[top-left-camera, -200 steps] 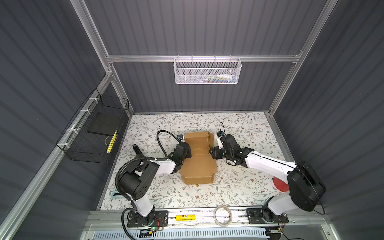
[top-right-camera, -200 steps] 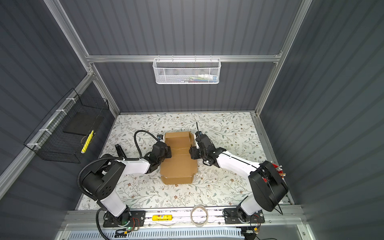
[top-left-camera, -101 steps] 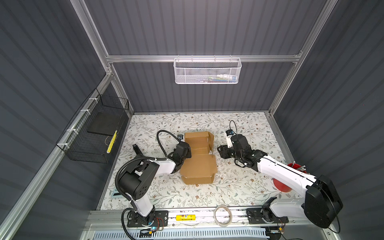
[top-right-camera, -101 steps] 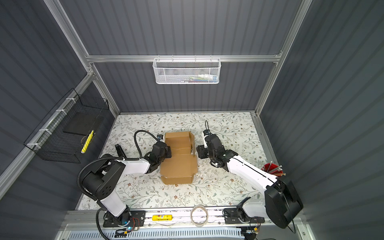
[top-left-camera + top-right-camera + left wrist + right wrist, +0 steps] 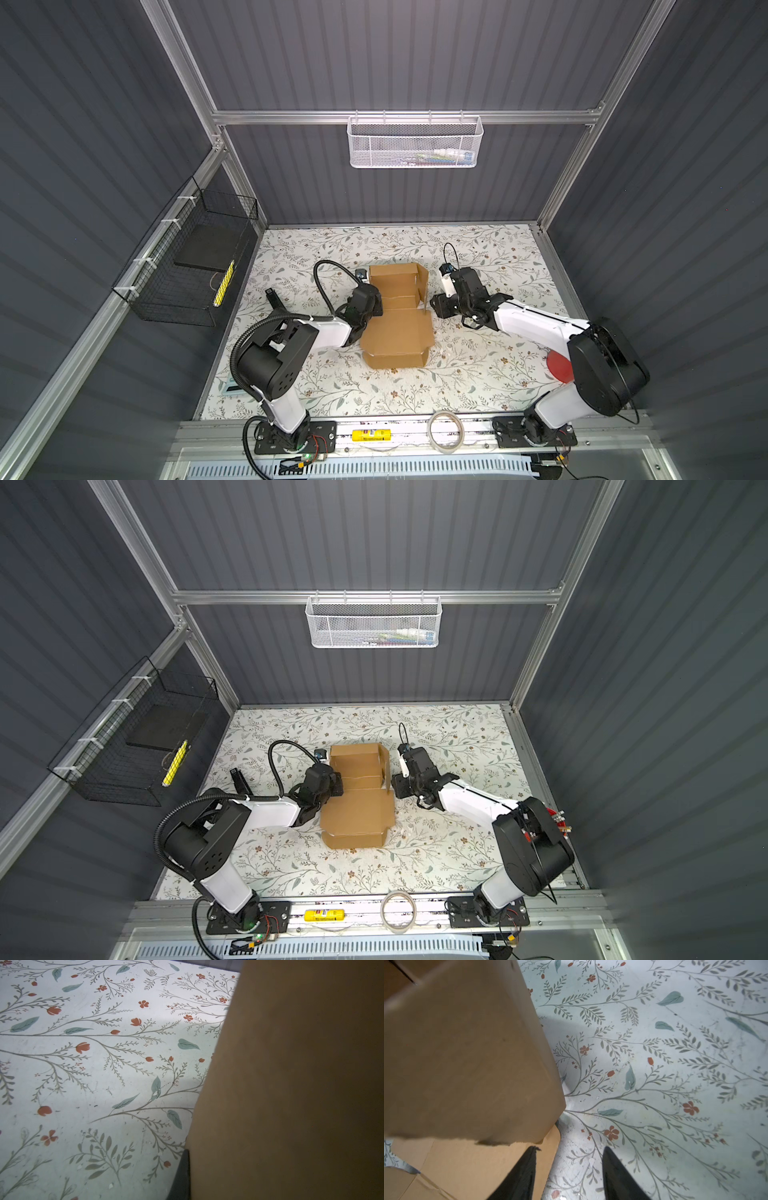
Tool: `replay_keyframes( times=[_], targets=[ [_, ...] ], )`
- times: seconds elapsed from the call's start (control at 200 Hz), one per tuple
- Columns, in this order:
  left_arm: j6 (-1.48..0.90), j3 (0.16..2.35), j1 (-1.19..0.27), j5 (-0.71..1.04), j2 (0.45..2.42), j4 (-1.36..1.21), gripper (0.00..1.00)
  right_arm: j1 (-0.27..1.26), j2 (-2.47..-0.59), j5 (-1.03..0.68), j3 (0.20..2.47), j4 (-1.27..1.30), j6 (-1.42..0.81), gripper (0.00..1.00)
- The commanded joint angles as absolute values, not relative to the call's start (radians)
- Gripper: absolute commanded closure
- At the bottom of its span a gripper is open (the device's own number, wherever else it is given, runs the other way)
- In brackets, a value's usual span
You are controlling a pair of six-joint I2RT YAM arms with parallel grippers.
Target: Fold the paper box
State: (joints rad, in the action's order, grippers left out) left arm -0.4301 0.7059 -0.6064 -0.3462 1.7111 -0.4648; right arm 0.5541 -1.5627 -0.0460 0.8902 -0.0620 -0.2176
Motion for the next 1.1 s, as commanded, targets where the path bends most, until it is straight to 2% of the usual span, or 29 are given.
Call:
replay_keyframes(
  times=[0.0,0.71,1.091],
  targets=[
    [-0.408,0.701,-0.607,-0.324,1.725,-0.350,1.00,0.552,-1.598,-0.069,0.954,-0.041,-0.171,0.48],
    [-0.410,0.724,-0.607,-0.290,1.747,-0.347,1.00,0.571,-1.742,-0.120,1.143,-0.056,-0.129,0.49],
    [-0.415,0.738,-0.607,-0.270,1.758,-0.345,1.00,0.603,-1.798,-0.098,1.183,-0.031,-0.160,0.58]
  ],
)
